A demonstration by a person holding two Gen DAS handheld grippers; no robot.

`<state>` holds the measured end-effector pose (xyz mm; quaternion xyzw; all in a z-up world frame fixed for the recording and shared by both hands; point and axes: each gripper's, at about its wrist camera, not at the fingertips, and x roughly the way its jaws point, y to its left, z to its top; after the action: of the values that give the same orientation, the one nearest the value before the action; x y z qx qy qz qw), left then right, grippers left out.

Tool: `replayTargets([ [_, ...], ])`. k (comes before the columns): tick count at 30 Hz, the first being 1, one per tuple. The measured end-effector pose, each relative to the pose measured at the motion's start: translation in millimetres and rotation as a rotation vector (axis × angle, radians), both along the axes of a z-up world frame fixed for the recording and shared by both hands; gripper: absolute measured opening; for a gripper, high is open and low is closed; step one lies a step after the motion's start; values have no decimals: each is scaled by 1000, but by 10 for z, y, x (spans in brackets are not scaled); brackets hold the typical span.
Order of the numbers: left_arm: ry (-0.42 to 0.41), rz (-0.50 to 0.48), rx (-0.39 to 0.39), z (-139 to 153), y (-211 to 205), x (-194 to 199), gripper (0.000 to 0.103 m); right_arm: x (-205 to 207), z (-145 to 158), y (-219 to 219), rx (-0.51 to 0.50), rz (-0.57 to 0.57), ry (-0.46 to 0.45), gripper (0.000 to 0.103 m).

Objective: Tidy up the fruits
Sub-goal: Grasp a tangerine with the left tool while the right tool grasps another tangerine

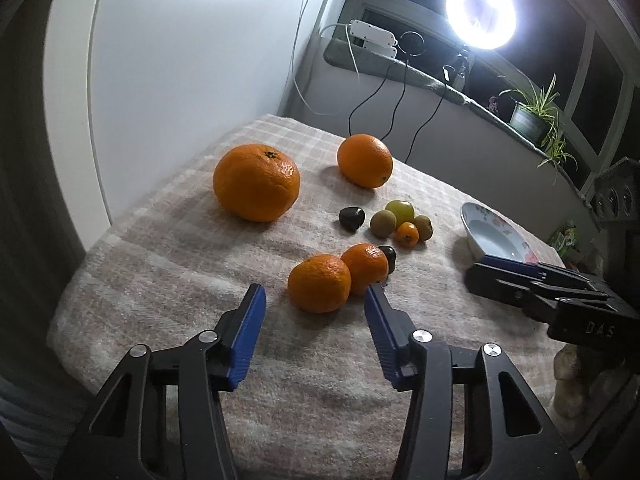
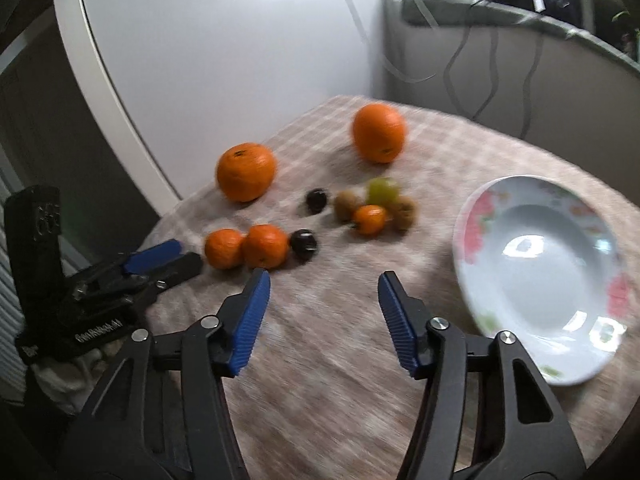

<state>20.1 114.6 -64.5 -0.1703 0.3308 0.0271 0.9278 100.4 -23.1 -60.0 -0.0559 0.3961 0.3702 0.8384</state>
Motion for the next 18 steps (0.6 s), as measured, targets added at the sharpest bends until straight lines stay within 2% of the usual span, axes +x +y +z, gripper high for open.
replayTargets([
  [1, 1, -3, -5, -9, 7, 11, 48, 7, -10, 48, -1, 12, 2, 52],
  [6, 4, -12, -13, -46, 20, 58, 48, 38, 8, 301, -15, 81, -12, 47],
  [8, 8, -10, -15, -63, 33, 82, 48, 60, 24, 389, -23, 105, -11, 43],
  [18, 19, -10, -36, -135, 79, 162, 48, 202, -96, 738, -61, 176, 16, 41],
])
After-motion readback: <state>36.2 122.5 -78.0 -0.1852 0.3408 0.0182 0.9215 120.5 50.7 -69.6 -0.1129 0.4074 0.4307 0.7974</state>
